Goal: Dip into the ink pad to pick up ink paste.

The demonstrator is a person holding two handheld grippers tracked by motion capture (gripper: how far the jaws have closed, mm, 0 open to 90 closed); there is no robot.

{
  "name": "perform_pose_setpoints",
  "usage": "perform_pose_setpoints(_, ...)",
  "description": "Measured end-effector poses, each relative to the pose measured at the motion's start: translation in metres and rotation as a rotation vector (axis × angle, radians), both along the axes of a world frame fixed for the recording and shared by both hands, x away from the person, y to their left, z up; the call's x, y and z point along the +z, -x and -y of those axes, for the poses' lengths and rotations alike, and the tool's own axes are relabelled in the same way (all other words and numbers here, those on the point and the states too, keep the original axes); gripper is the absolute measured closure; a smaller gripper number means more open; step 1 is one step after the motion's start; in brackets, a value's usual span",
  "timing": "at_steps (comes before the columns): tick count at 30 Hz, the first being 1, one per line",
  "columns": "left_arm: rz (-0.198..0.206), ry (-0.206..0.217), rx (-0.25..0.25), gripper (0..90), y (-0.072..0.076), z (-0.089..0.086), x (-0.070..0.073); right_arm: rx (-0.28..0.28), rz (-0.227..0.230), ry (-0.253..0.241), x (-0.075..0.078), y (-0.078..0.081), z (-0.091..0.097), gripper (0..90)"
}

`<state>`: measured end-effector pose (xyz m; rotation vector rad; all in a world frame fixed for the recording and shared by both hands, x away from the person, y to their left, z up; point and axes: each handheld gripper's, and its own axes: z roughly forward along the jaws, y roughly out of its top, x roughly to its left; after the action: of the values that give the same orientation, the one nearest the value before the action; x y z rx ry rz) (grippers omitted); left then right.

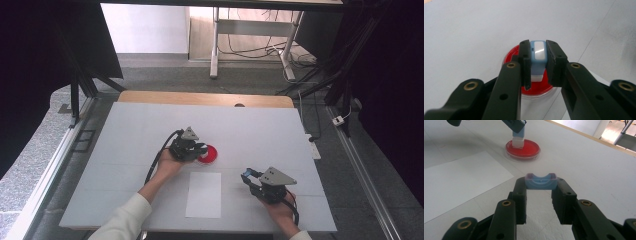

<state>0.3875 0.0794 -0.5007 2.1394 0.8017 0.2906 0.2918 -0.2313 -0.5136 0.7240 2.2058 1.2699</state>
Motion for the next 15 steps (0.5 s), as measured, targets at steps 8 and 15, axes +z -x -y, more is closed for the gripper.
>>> perform_pose_setpoints(8,0.002,-0.003,0.002,75.0,0.0002,-0.0002,0.0004,-0.002,0.001,-0.001,0.0001,0.0002,0.0002,65.0)
perform_pose_setpoints(15,0.023,-0.012,0.011,74.8,0.0011,0.0000,0.0020,-0.002,0.003,0.003,0.0003,0.0004,0.0006,65.0)
